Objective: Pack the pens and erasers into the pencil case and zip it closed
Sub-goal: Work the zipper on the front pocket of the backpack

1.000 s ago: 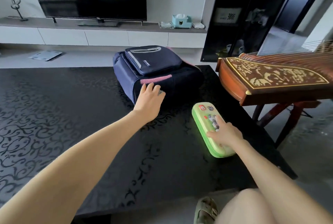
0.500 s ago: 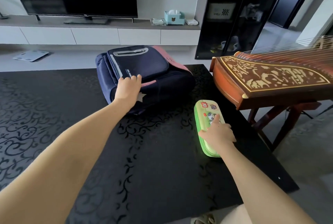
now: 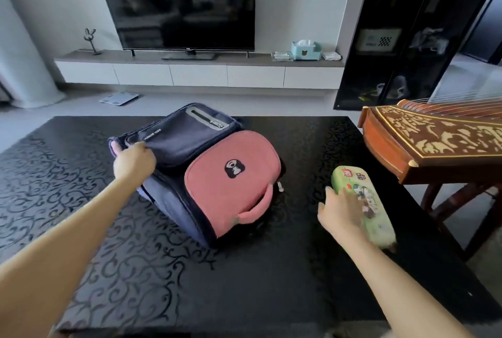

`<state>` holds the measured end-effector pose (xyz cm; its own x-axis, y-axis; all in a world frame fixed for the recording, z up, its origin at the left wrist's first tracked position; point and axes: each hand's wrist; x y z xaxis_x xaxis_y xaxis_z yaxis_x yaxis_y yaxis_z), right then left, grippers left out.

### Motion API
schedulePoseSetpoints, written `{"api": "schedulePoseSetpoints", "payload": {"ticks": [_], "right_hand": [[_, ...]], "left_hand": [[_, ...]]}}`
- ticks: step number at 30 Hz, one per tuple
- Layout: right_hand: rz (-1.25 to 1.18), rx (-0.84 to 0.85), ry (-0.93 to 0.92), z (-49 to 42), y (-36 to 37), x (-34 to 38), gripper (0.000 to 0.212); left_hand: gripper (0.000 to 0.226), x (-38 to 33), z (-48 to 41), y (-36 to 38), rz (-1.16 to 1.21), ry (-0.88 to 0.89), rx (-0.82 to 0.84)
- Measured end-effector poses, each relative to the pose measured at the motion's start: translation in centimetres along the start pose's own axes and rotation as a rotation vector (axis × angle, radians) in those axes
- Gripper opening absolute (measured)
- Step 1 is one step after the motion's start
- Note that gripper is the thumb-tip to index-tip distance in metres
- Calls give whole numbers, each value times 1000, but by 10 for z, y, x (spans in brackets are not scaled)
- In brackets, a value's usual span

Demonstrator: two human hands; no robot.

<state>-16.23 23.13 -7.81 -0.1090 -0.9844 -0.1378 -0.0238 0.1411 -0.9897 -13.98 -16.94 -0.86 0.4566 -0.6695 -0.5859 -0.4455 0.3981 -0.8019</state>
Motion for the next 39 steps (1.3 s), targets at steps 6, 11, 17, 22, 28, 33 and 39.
{"api": "schedulePoseSetpoints", "payload": {"ticks": [6, 11, 17, 22, 28, 33, 39], "right_hand": [[-455, -107, -271, 15, -38, 88, 50], [-497, -91, -256, 3, -54, 107, 55], [-437, -118, -289, 13, -50, 96, 51], [-556, 93, -340, 44, -52, 93, 43], [-873, 251, -393, 95, -37, 67, 25], [-1048, 349, -342, 100, -41, 61, 22], [-1378, 598, -93, 82, -53, 61, 14]], "left_hand": [[75, -12, 74, 20, 156, 63, 180], [67, 6, 80, 25, 167, 184, 222], [69, 33, 100, 7, 161, 256, 264], [73, 66, 121, -16, 144, 376, 329], [71, 93, 139, -23, 200, 464, 227], [57, 89, 155, -15, 291, 378, -36], [85, 104, 172, -7, 543, 33, 26]]}}
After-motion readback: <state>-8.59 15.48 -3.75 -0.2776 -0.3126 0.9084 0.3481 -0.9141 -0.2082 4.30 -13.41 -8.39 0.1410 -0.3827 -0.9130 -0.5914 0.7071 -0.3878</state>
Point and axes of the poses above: each hand's wrist, its own z-axis away from the middle knuckle, its own y-axis out of the palm, x = y × z, and after that the axes turned 11 degrees about z, right-handed
